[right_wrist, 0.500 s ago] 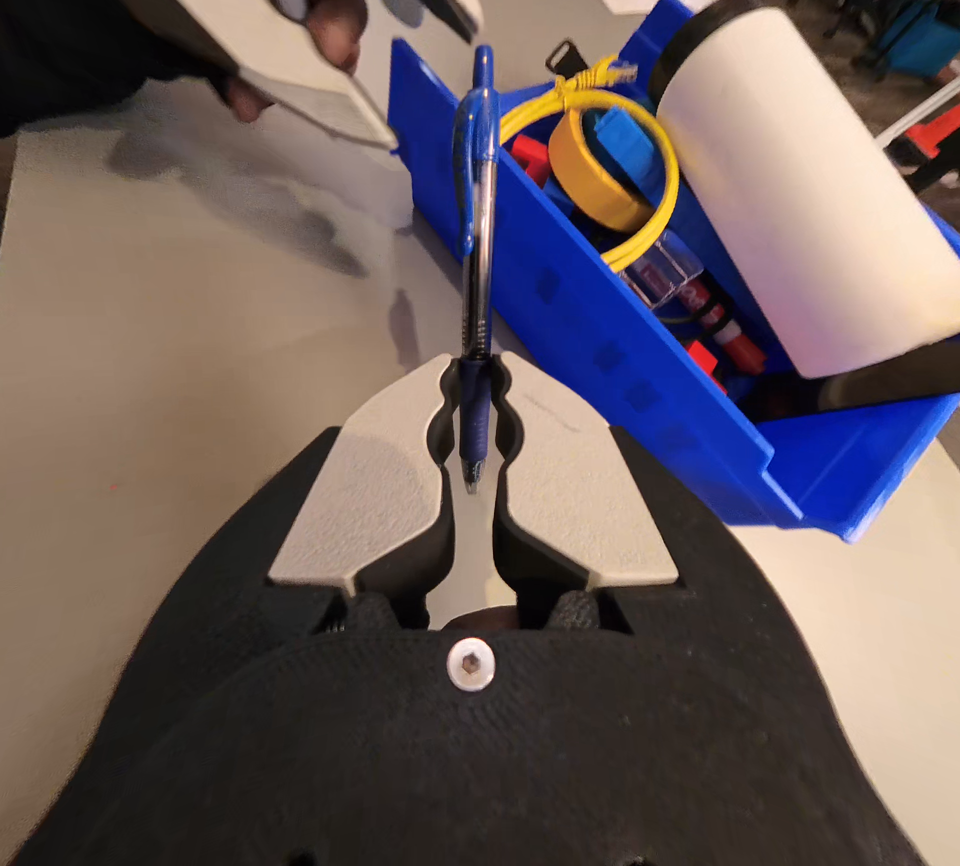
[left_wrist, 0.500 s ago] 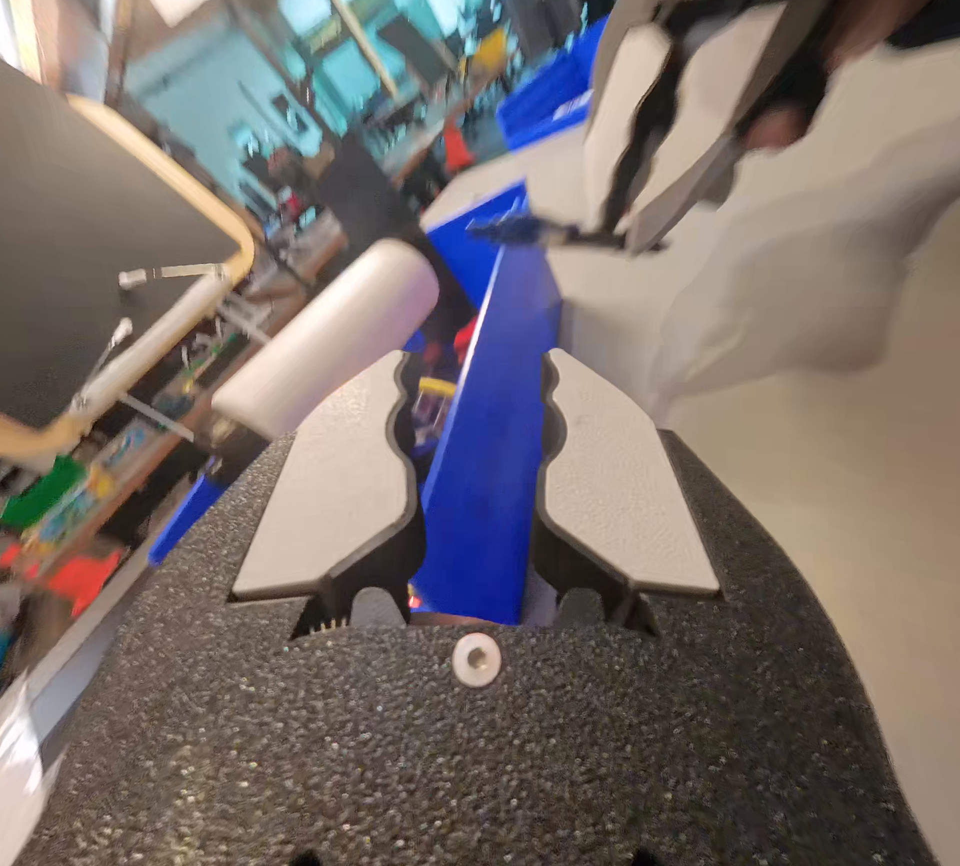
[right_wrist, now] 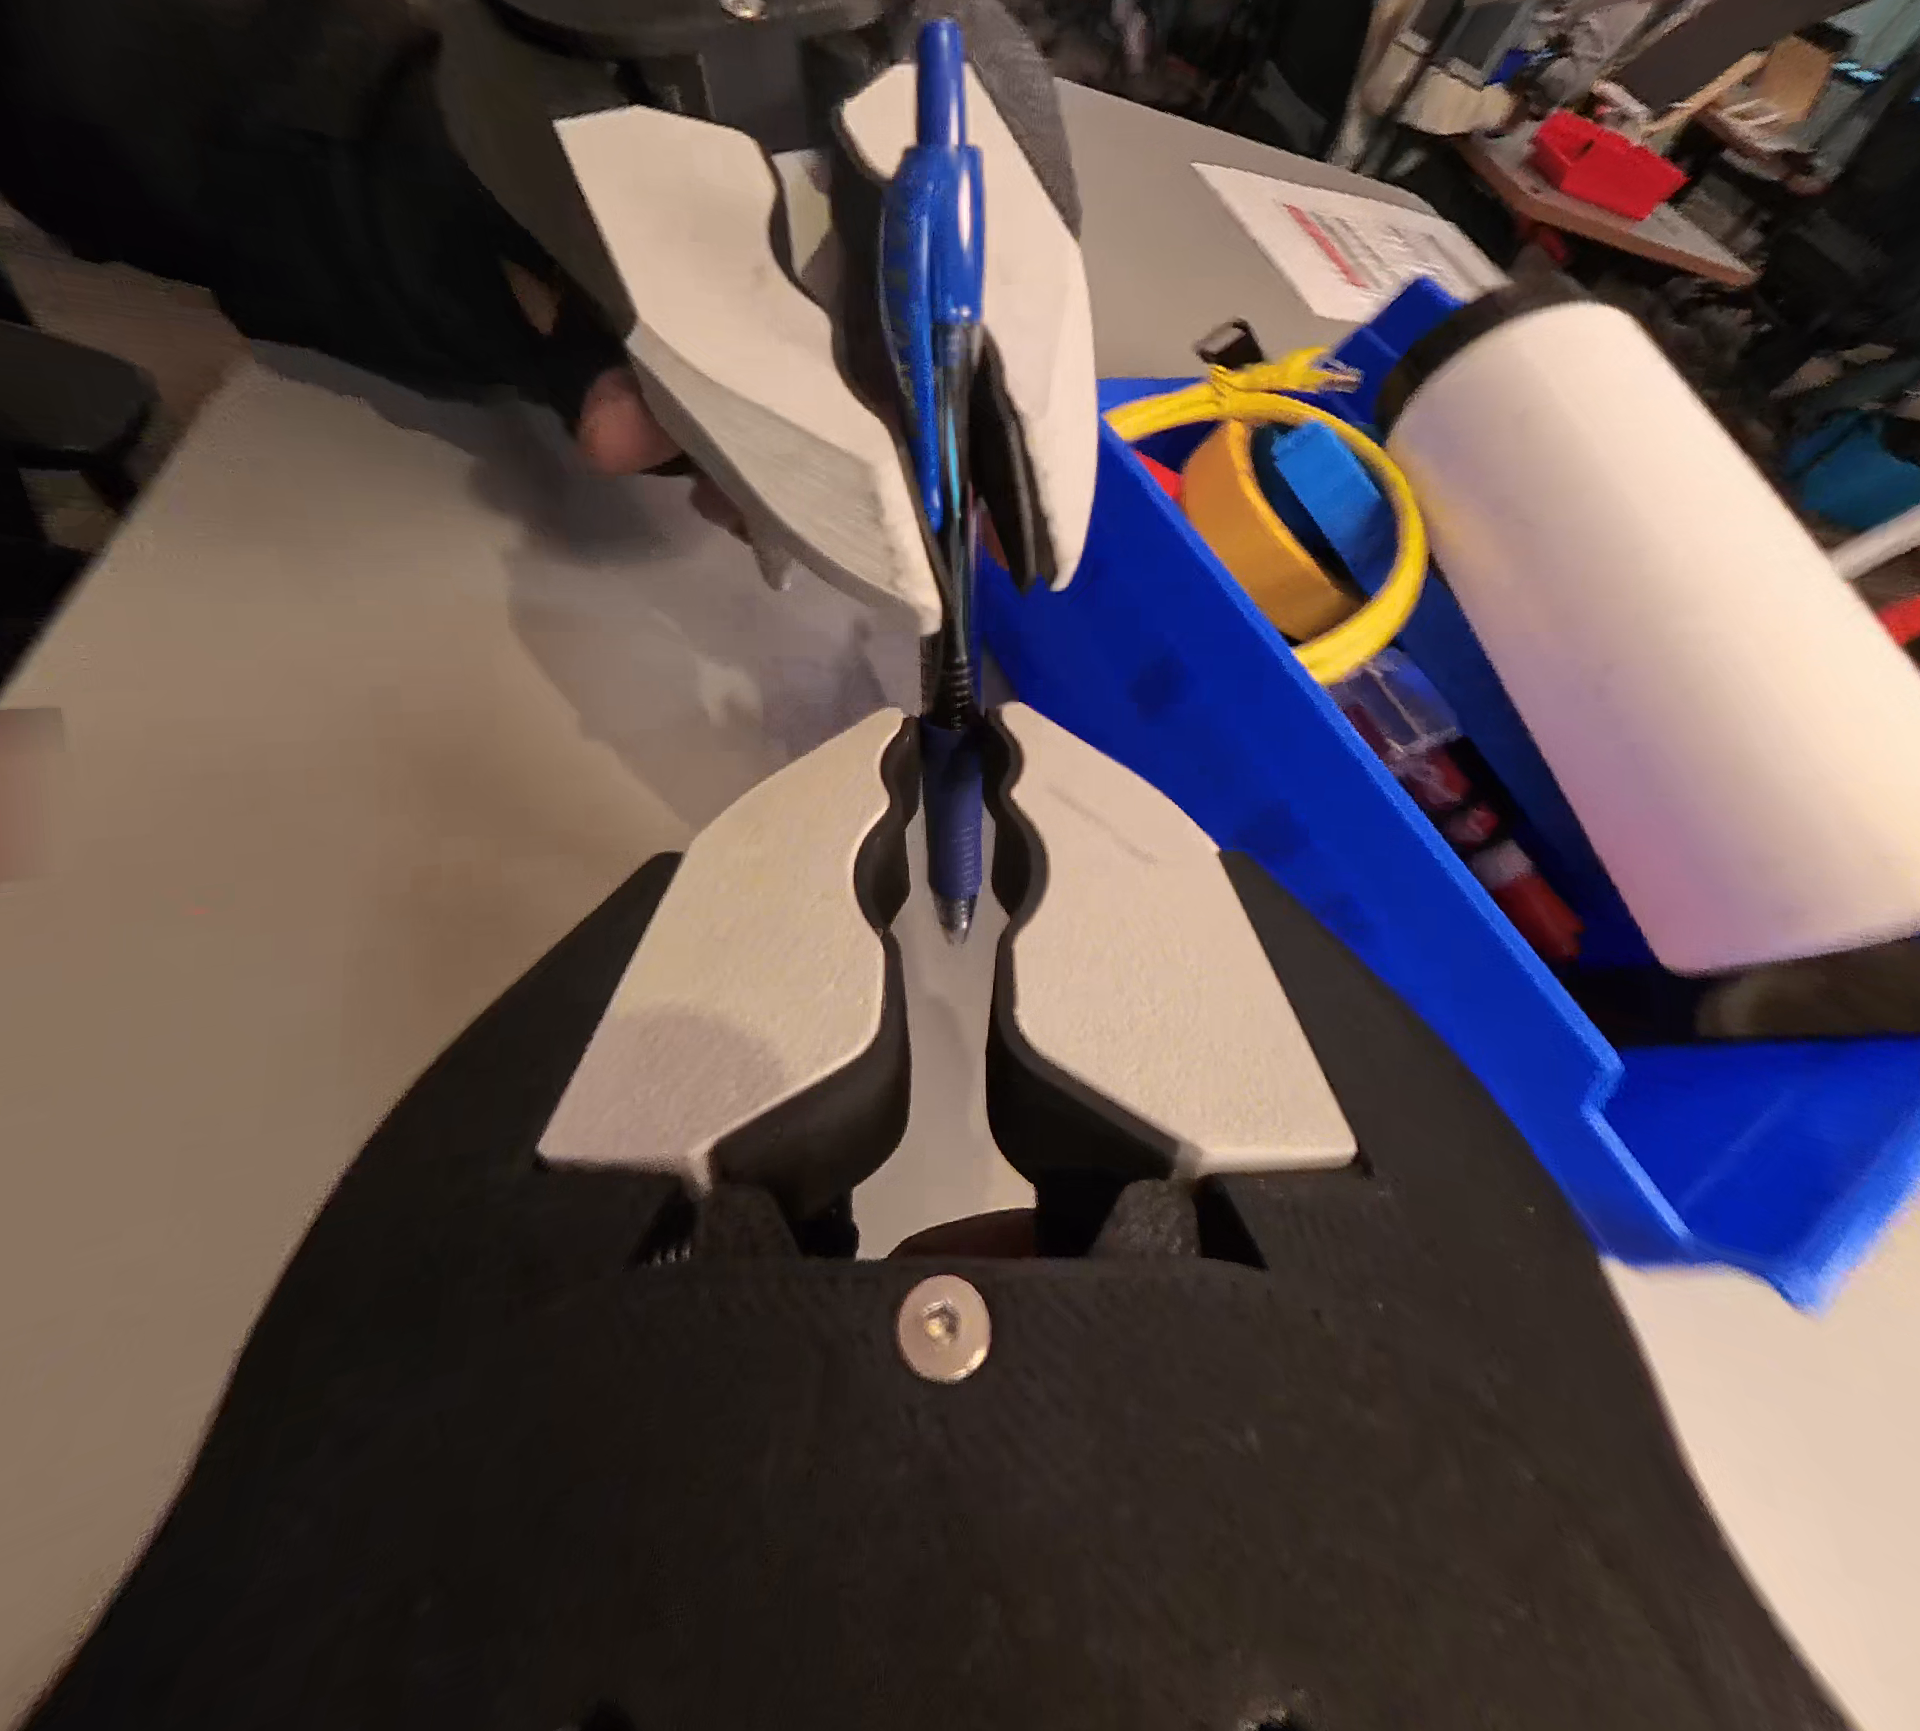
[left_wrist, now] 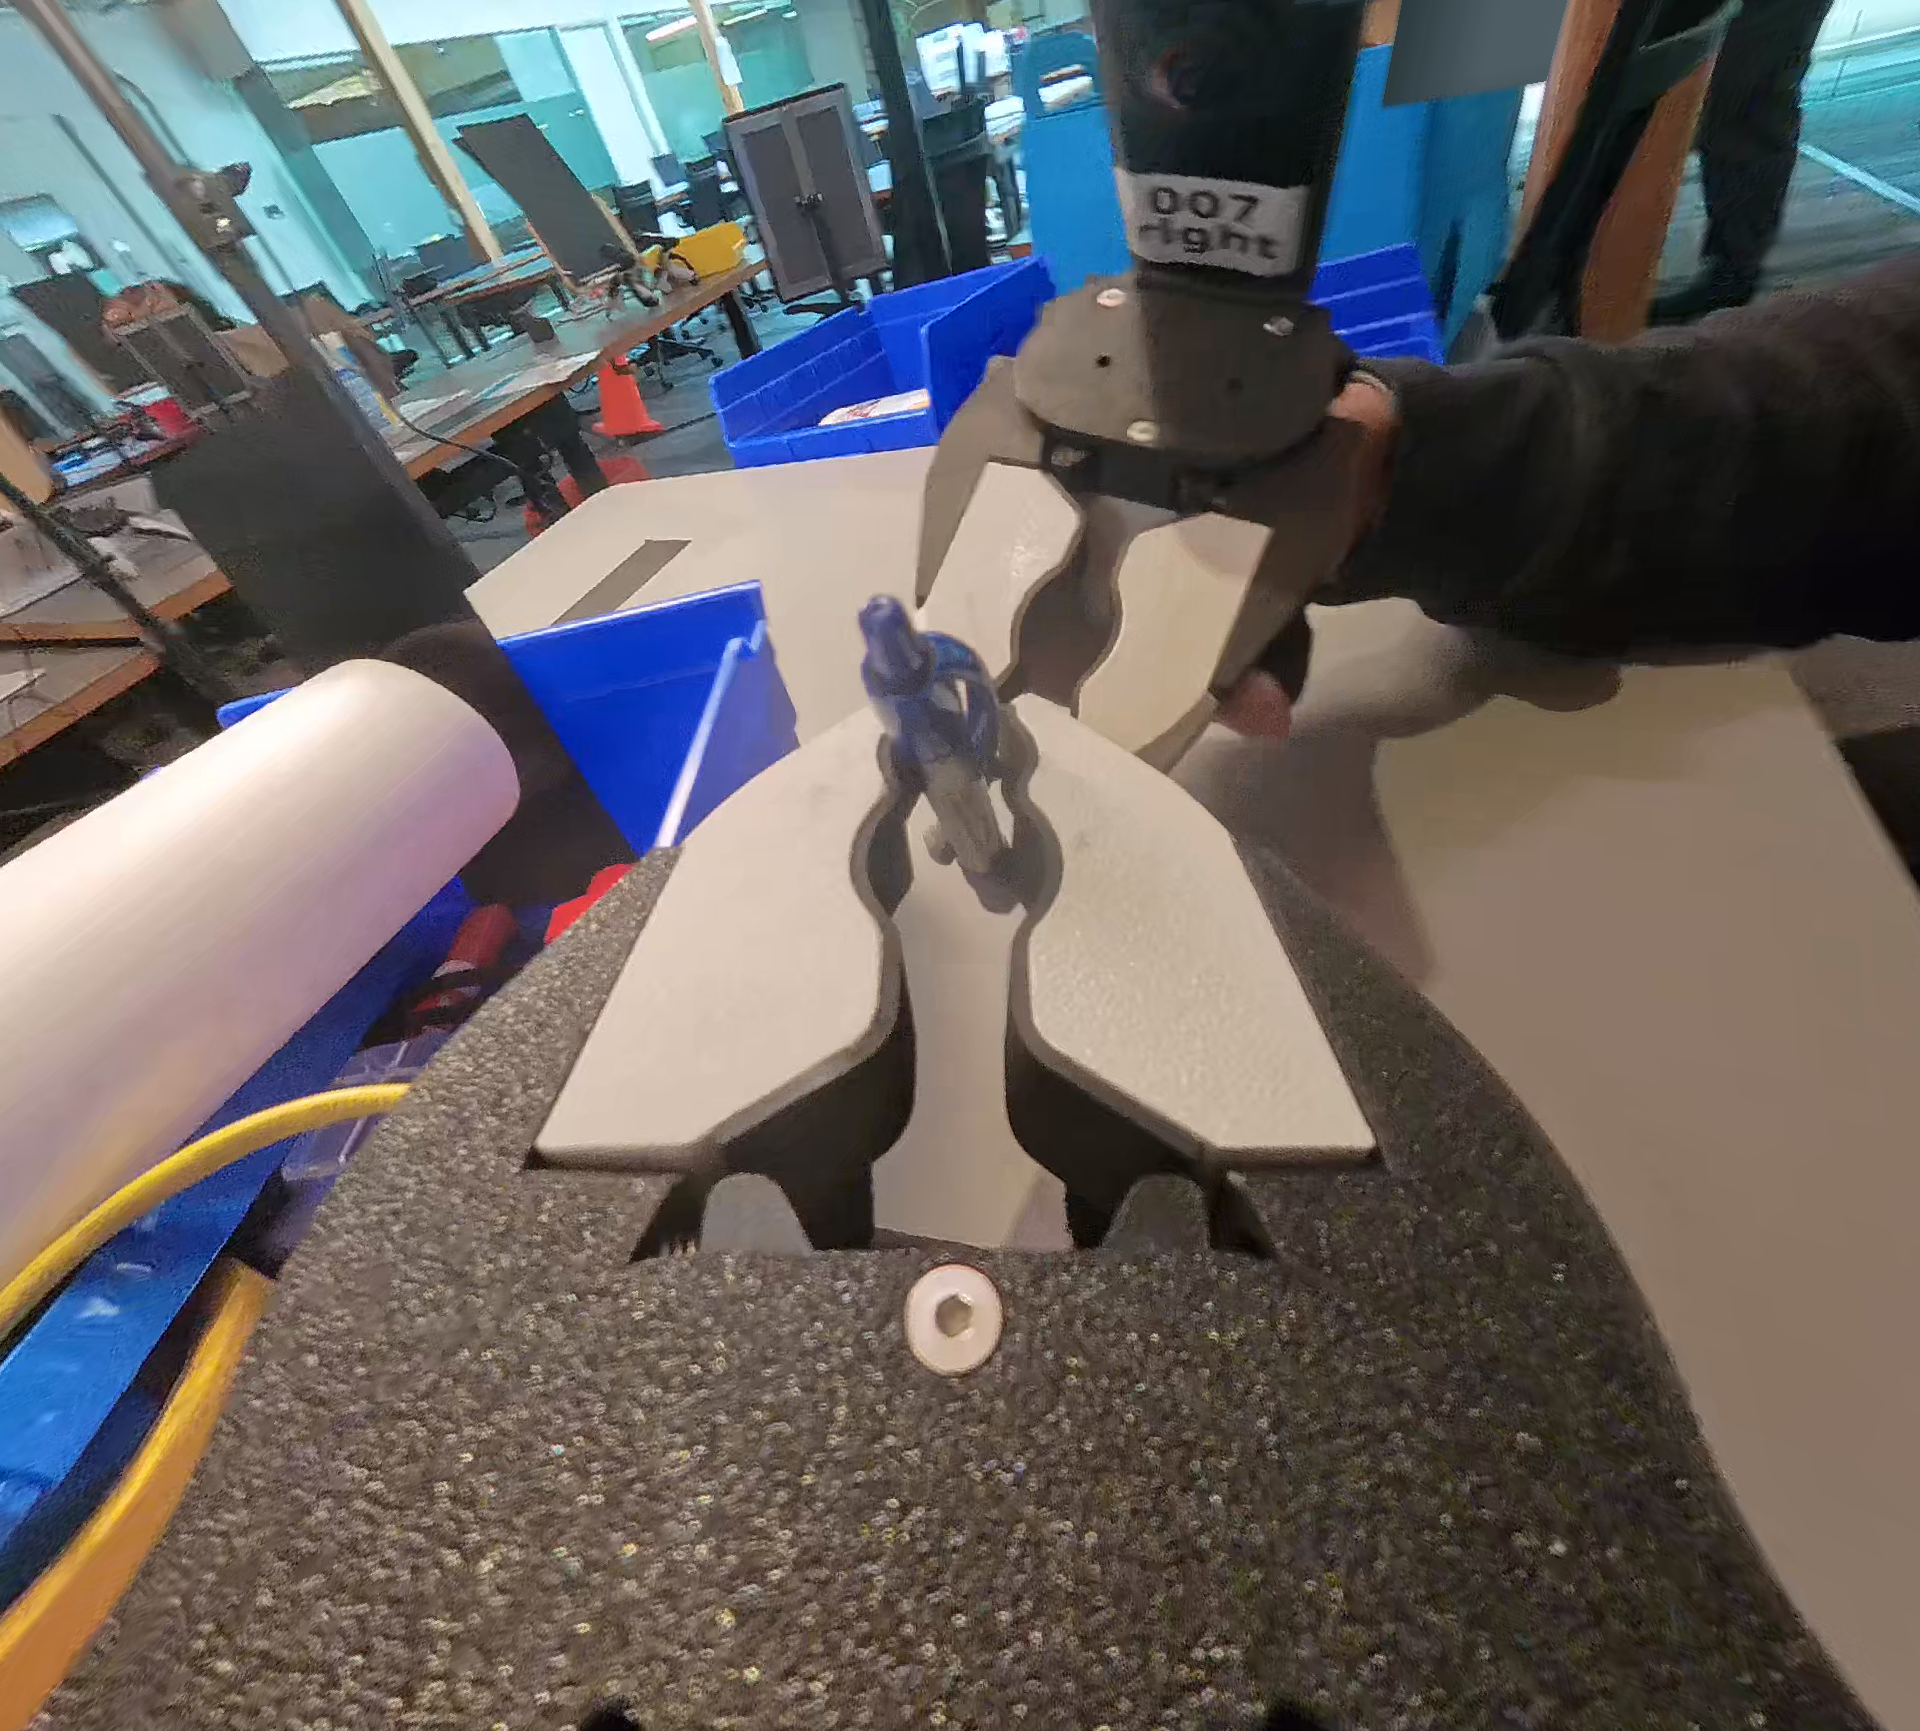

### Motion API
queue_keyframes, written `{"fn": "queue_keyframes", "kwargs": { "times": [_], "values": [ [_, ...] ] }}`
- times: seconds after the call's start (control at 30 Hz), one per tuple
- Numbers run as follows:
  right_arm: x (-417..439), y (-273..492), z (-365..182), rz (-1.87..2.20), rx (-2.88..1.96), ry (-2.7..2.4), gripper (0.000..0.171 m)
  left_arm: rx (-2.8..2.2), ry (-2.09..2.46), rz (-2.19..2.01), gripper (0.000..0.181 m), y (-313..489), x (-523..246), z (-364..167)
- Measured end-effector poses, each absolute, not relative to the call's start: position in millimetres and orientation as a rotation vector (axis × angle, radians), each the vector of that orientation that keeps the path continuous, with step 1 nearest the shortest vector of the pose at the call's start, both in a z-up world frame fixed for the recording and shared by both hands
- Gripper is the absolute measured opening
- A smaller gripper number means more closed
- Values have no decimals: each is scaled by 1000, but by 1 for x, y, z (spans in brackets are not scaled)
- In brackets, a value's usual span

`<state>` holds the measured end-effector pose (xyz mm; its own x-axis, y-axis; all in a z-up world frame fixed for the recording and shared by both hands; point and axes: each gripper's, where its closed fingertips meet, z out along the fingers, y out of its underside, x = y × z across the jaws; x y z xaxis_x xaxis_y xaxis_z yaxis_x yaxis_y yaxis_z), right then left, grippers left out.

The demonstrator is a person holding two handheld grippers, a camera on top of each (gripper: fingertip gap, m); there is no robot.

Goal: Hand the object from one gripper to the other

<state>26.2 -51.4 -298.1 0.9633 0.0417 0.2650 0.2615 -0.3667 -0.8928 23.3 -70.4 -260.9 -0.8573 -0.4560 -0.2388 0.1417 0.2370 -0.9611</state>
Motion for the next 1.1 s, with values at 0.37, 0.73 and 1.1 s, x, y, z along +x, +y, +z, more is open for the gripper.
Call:
{"fn": "queue_keyframes", "kwargs": {
  "times": [0.37, 0.73, 1.1],
  "values": [
    [41, -69, -278, -420, -1731, -214, 60, -538, 1616, -2210, 14, -47, 39, -224],
    [30, -43, -256, -312, -1461, -89, 47, -517, 1246, -2739, 15, -3, 24, -181],
    [7, -18, -227, -151, -1231, 40, 27, -435, 1284, -2681, 15, -28, 8, -187]
  ]
}}
